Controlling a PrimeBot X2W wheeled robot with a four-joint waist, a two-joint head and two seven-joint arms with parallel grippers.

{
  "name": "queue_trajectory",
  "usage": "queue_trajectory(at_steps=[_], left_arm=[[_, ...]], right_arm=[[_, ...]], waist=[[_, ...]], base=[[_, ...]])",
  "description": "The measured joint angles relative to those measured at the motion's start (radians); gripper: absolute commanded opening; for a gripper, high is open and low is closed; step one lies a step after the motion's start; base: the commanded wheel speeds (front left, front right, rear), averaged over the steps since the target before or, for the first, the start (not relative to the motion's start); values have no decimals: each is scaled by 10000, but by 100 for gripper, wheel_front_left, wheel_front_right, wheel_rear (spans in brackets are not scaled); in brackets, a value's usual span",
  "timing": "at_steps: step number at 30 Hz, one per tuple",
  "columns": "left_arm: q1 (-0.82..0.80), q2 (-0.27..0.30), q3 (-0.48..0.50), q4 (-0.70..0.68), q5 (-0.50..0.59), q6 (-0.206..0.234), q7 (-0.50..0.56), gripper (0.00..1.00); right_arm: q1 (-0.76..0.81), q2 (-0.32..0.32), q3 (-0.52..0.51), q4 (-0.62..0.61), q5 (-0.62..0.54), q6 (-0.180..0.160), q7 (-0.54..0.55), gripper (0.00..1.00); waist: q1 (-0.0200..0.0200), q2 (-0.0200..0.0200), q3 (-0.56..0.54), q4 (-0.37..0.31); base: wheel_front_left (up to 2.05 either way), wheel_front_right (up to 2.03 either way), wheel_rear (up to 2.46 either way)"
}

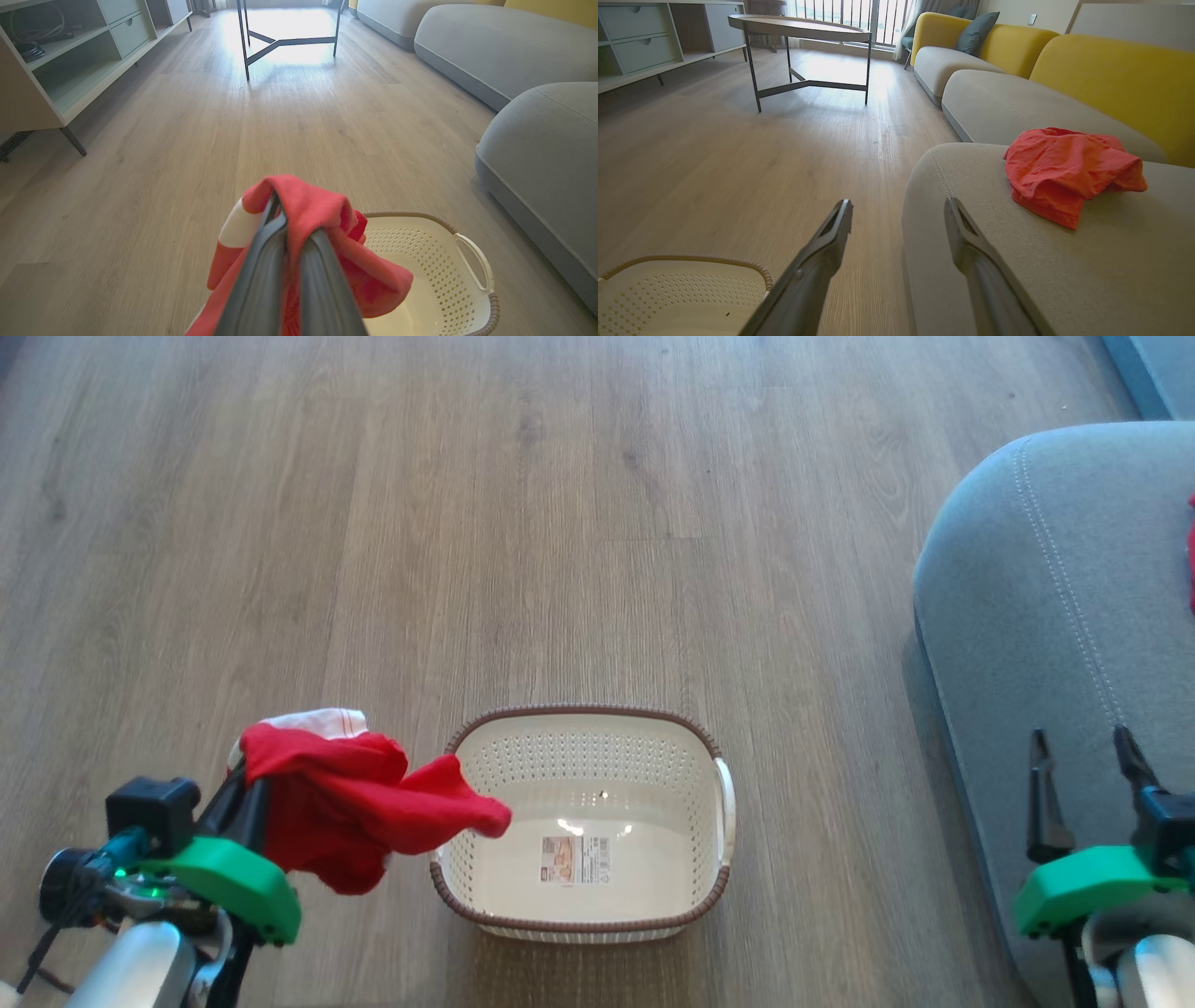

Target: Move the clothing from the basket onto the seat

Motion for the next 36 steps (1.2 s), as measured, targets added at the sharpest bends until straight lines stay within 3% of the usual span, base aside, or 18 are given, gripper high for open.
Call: queue_trajectory(at_steps=[6, 16, 19, 27, 36], left_arm=[[-51, -134, -136, -407, 209, -88, 0, 0], [-727, -439, -1028, -1569, 736, -186, 382, 0], [-937, -727, -1498, -1931, 928, -268, 635, 0], [-1363, -1342, -2414, -2199, 1227, -560, 920, 0], [-1852, -1862, -3189, -2230, 1407, -715, 1078, 0]], right_arm=[[-28, -104, 744, -65, -217, 0, 0, 100], [-998, -495, 3810, -523, -44, 0, 221, 100], [-1519, -535, 5039, -715, 209, 0, 433, 100], [-2414, -546, 7068, -880, 719, 0, 662, 100], [-3125, -489, 8282, -610, 1292, 0, 736, 100]], waist=[[0, 0, -4, -3], [0, 0, 58, -76], [0, 0, 99, -34], [0, 0, 97, 69], [0, 0, -9, 135]], base=[[0, 0, 0], [0, 0, 0], [0, 0, 0], [0, 0, 0], [0, 0, 0]])
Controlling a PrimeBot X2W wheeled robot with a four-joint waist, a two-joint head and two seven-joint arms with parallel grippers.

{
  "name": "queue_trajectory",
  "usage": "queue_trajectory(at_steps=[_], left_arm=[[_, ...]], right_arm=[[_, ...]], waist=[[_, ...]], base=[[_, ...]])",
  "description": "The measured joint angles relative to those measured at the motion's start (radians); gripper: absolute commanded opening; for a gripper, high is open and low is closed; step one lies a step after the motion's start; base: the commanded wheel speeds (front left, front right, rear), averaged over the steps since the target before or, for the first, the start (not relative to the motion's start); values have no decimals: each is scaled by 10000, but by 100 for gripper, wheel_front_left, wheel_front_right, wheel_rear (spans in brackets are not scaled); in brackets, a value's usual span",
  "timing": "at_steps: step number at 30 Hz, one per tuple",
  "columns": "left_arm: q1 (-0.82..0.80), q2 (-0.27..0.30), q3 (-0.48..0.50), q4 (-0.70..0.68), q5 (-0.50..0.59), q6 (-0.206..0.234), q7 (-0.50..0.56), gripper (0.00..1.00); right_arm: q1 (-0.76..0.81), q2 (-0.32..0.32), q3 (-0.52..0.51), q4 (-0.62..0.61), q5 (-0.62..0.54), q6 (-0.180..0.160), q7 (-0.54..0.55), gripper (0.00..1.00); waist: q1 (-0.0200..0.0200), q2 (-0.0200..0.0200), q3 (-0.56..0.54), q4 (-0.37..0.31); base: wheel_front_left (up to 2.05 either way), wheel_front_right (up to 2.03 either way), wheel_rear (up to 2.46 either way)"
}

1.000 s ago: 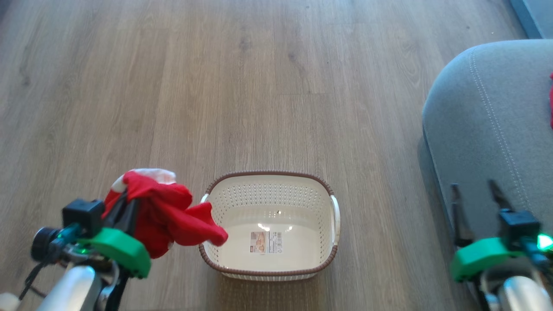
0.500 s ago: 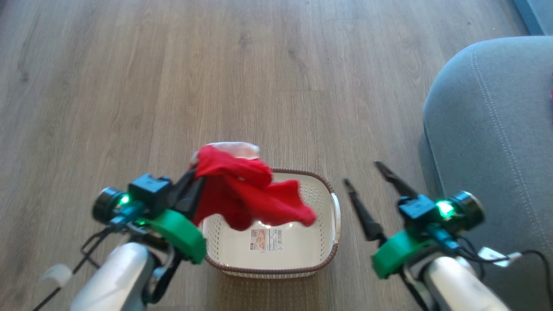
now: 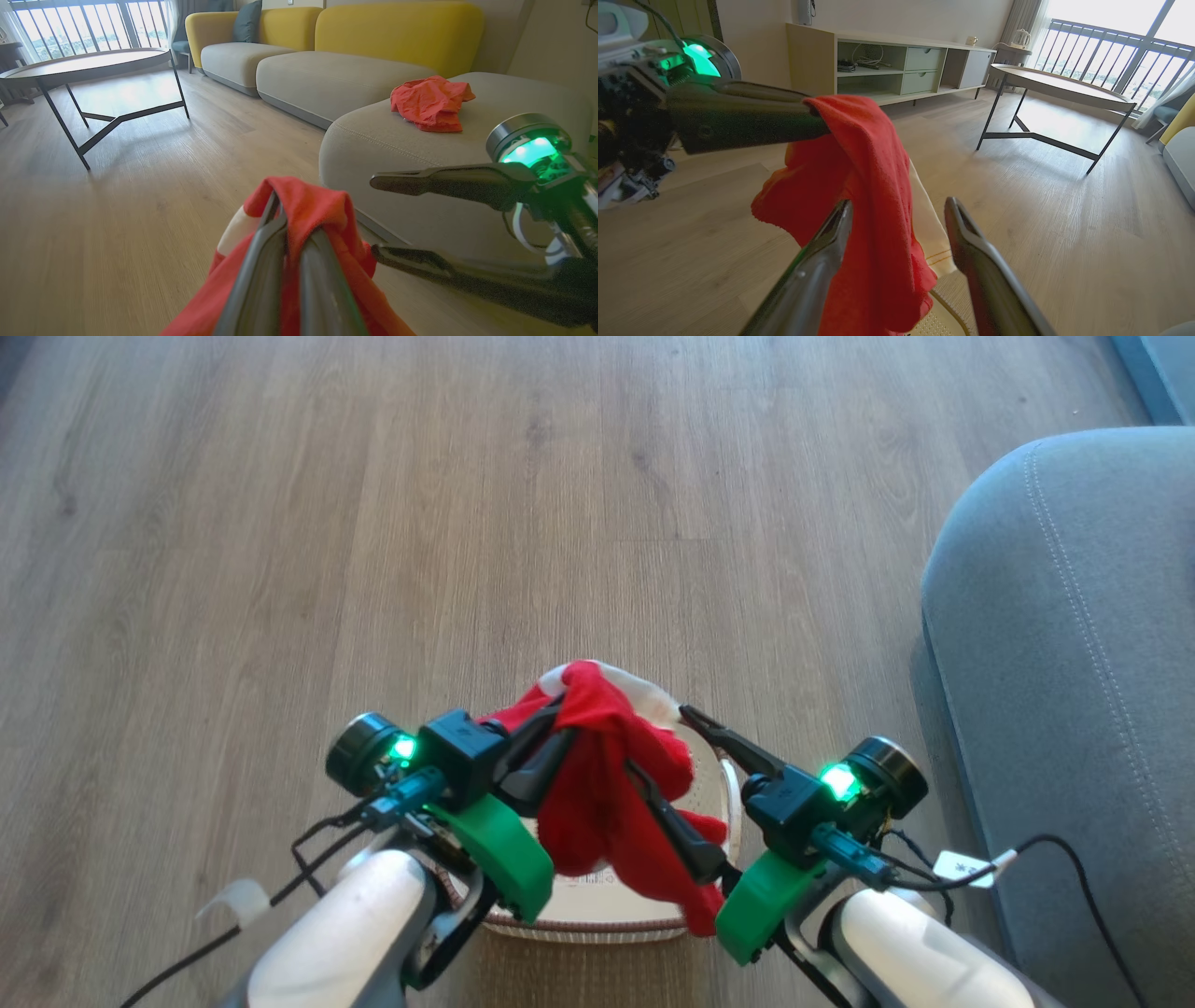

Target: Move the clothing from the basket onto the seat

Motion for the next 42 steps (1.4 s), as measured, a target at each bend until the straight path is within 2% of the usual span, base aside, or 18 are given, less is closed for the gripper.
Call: queue_trajectory(at_steps=[12, 14, 15, 19, 20, 22, 24, 25, 33, 42], left_arm=[[-19, -339, -794, -357, 82, -309, 173, 0], [-42, -393, -943, -491, 73, -336, 186, 0], [-58, -397, -991, -506, 73, -337, 247, 0], [-62, -389, -993, -525, 71, -336, 259, 0], [-62, -387, -984, -523, 67, -334, 259, 3], [-62, -384, -963, -506, -33, -305, 257, 47], [-62, -378, -957, -466, -82, -272, 249, 95], [-62, -374, -953, -443, -81, -244, 242, 100], [-62, -339, -892, -397, -81, -69, 65, 100], [-90, -305, -890, -370, -82, 13, 6, 100]], right_arm=[[-237, 257, 69, 909, 568, 0, -130, 100], [-284, 305, 75, 1099, 637, 0, -134, 30], [-291, 318, 56, 1164, 698, 0, -142, 0], [-369, 316, 107, 1354, 851, 0, -236, 0], [-375, 316, 107, 1371, 869, 0, -240, 0], [-376, 314, 104, 1407, 920, 0, -320, 0], [-376, 303, 67, 1434, 924, 0, -341, 0], [-377, 303, 33, 1434, 924, 0, -343, 0], [-375, 69, -535, 1200, 905, 0, -401, 0], [-329, -372, -1569, 389, 731, 0, -326, 0]], waist=[[0, 0, -98, 2], [0, 0, -89, 7], [0, 0, -90, 8], [0, 0, -58, -13], [0, 0, -55, -26], [0, 0, -45, -61], [0, 0, -32, -99], [0, 0, -27, -124], [0, 0, 51, -527], [0, 0, 274, -1727]], base=[[0, 0, 0], [0, 0, 0], [0, 0, 0], [0, 0, 0], [0, 0, 0], [0, 0, 0], [0, 0, 0], [0, 0, 0], [0, 0, 0], [0, 0, 0]])
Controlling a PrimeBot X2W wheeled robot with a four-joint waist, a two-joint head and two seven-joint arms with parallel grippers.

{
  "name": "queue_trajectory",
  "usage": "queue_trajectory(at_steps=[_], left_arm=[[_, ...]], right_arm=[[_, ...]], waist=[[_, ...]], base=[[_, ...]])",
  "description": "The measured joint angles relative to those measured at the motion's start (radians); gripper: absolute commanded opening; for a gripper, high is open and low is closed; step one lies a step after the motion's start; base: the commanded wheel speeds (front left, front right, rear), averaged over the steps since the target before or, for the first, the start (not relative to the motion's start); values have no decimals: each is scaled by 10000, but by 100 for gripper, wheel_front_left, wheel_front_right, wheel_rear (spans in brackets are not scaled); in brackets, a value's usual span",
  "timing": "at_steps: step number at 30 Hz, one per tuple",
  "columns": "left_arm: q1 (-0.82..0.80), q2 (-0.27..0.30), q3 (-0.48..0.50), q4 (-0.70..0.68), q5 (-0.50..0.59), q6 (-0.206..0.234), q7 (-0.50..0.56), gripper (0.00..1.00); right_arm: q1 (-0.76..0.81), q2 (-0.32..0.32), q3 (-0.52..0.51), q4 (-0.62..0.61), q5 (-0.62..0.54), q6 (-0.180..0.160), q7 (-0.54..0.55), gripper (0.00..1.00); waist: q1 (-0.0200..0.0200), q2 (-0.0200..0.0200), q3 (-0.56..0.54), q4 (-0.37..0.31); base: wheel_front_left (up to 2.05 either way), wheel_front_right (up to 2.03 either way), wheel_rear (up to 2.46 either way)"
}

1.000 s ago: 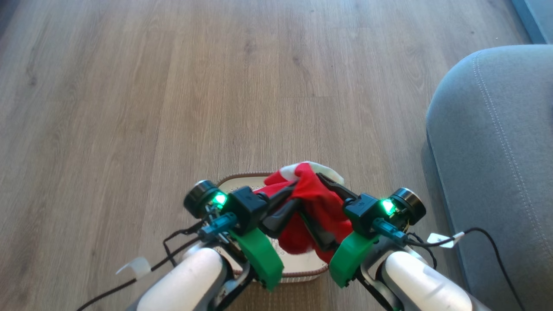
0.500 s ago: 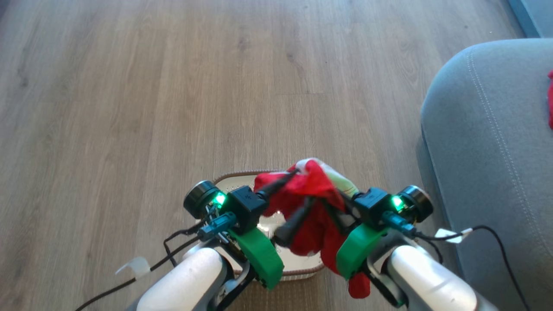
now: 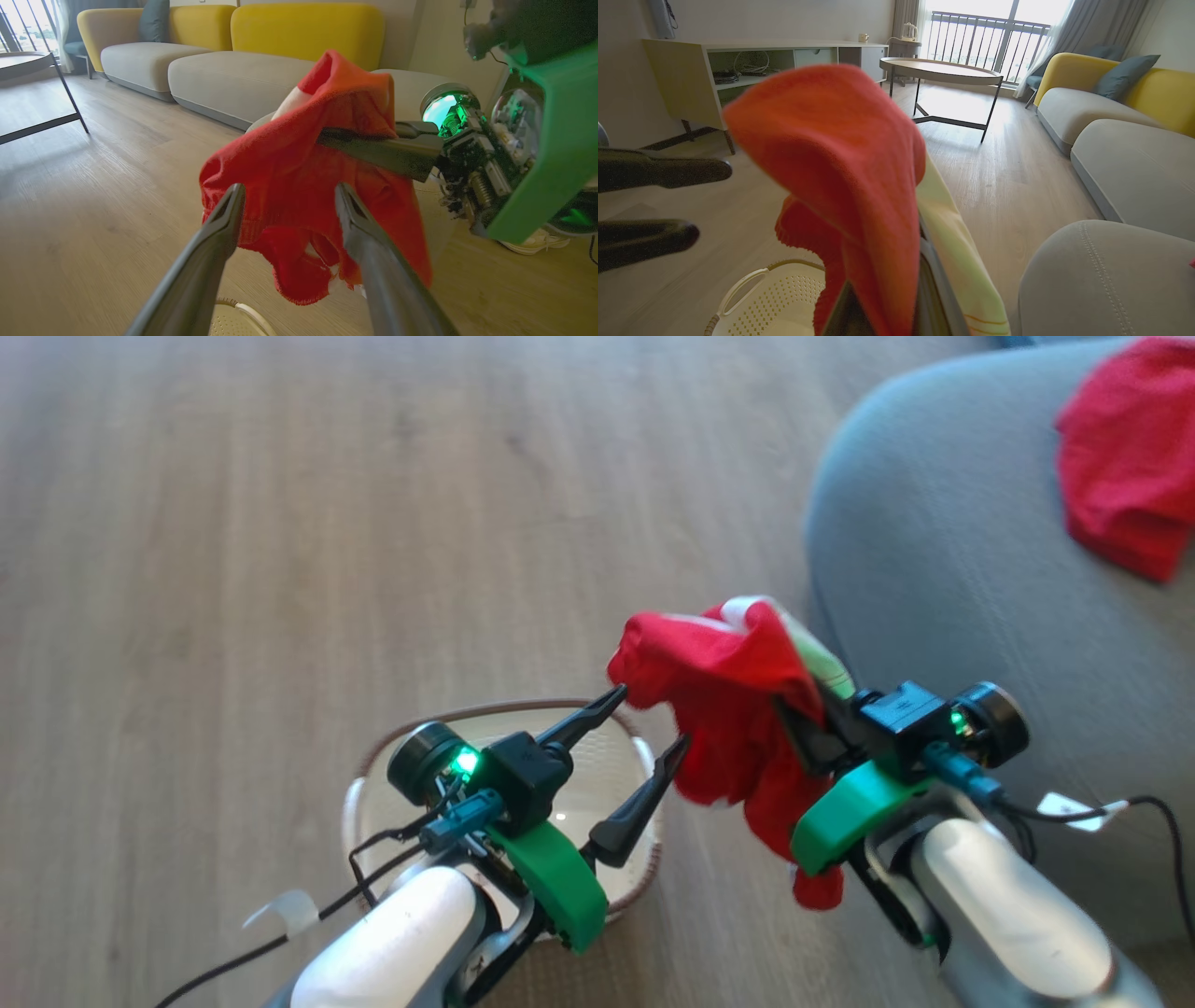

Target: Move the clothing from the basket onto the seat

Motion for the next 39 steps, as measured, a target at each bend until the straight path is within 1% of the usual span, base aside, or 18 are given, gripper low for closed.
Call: queue_trajectory(at_steps=[10, 13, 16, 20, 26, 31, 34, 37, 39], left_arm=[[-164, 12, -31, 61, -27, 15, 0, 100], [-303, 6, -54, 90, -27, 17, 2, 100], [-466, 4, -71, 113, -27, 15, 2, 100], [-508, 4, -96, 140, -27, 15, 2, 100], [-525, 10, -140, 127, -25, 17, 94, 100], [-992, 31, -228, -2, 155, 17, 420, 100], [-1518, 69, -222, -102, 267, 17, 612, 100], [-2013, 221, -184, -127, 441, 17, 819, 100], [-2350, 307, -148, -113, 583, 17, 980, 100]], right_arm=[[434, -136, -788, -510, -128, 0, 121, 0], [486, -165, -993, -627, -190, 0, 121, 0], [504, -182, -1143, -734, -207, 0, 121, 0], [607, -184, -1379, -874, -253, 0, 121, 0], [628, -186, -1764, -980, -251, 0, 121, 0], [486, -253, -2729, -918, 75, 0, 113, 0], [-220, -320, -3333, -706, 345, 0, 86, 0], [-1490, -451, -3908, -357, 746, 0, -15, 0], [-2394, -673, -4257, 10, 963, 0, -35, 0]], waist=[[0, 0, 358, -1613], [0, 0, 500, -1946], [1, 0, 673, -2132], [0, 0, 808, -2235], [0, 0, 1041, -2183], [0, 0, 1702, -2065], [0, 0, 2308, -1966], [2, 0, 3037, -1860], [2, 0, 3551, -1776]], base=[[0, 0, 0], [0, 0, 0], [0, 0, 0], [0, 0, 0], [0, 0, 0], [0, 0, 0], [0, 0, 0], [0, 0, 0], [0, 0, 0]])
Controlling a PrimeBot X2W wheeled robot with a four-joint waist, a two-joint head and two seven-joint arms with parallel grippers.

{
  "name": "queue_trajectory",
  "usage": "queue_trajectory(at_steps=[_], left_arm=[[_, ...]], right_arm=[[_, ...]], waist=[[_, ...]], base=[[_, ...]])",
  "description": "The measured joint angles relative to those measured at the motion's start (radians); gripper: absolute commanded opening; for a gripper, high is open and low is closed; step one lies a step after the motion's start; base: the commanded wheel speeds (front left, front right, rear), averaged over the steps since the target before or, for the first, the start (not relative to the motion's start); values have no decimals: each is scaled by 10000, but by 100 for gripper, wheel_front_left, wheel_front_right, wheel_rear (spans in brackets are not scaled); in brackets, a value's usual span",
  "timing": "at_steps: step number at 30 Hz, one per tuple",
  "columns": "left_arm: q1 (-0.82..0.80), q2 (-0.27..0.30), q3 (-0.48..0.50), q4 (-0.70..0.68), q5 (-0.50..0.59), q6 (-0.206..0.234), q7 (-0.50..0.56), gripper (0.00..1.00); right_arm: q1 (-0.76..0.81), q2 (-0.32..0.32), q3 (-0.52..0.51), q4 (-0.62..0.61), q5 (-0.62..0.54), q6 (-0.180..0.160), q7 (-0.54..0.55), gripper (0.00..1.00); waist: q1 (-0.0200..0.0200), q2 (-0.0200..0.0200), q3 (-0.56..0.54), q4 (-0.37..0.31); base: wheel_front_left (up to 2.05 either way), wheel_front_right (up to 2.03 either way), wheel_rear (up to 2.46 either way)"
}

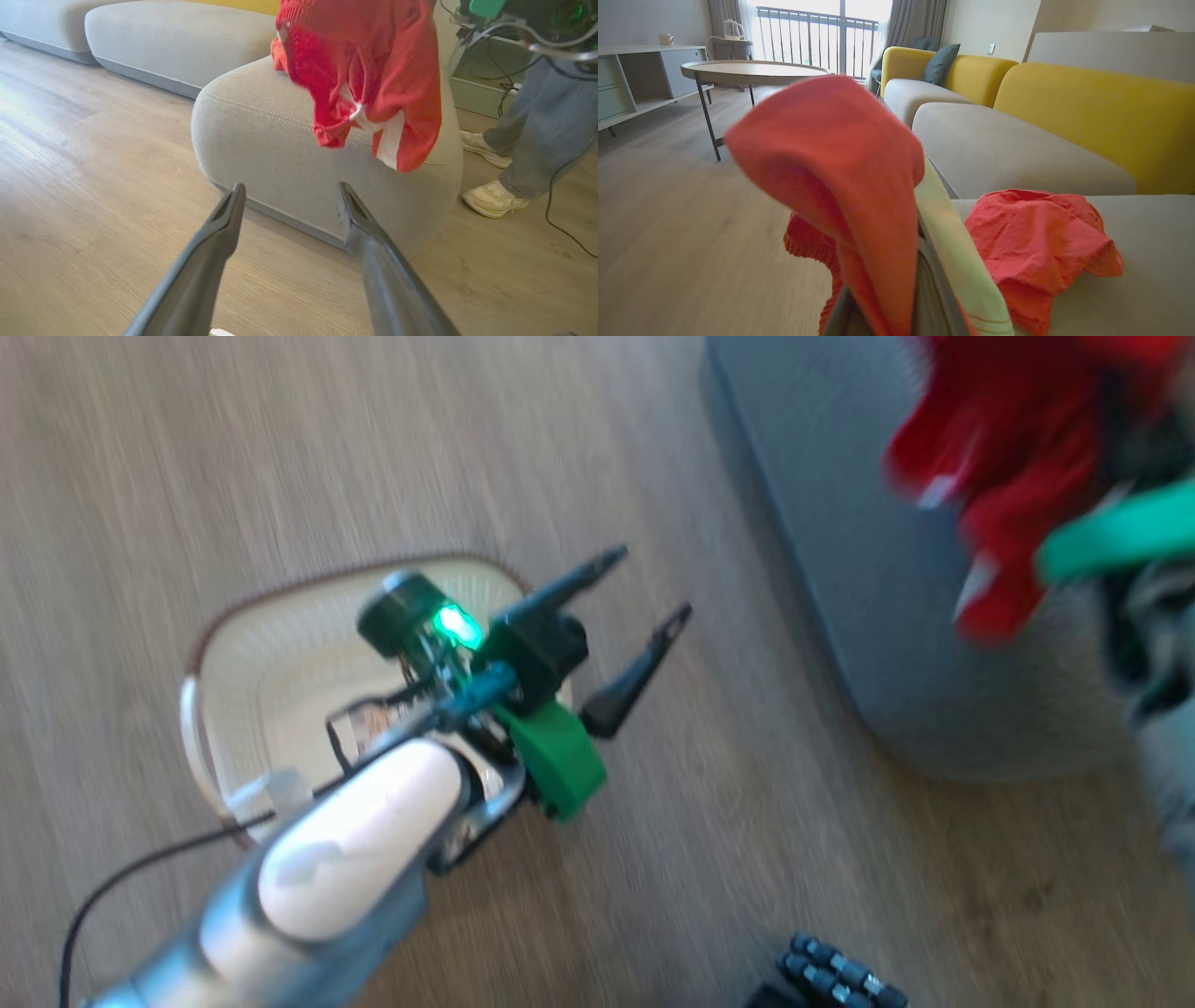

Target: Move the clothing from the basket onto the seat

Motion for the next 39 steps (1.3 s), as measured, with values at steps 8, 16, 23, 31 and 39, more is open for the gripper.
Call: queue_trajectory(at_steps=[8, 16, 23, 31, 39], left_arm=[[-1521, 50, 178, -6, 466, 82, 334, 100], [-1299, -151, 711, 176, 284, 823, -462, 100], [-220, 25, 1009, -150, 81, 1367, -738, 100], [-167, 414, 1049, -1062, 174, 1816, -474, 100], [296, 930, 1198, -1854, 199, 2207, -67, 100]], right_arm=[[-3448, -930, -1760, 1939, 1152, 0, 272, 0], [-7048, -2671, -3785, 4318, 1016, 0, 796, 0], [-8586, -4040, -5455, 6032, 96, 0, 970, 0], [-7733, -3866, -7277, 9202, -1379, 0, 15, 0], [-7323, -3010, -7655, 10220, -2518, 0, -307, 100]], waist=[[2, 0, 2144, 406], [0, -1, 3531, 1355], [-2, 0, 4225, 1961], [-2, 0, 4988, 2092], [-2, 0, 5065, 1901]], base=[[0, 0, 0], [0, 0, 0], [0, 0, 0], [0, 0, 0], [0, 0, 0]])
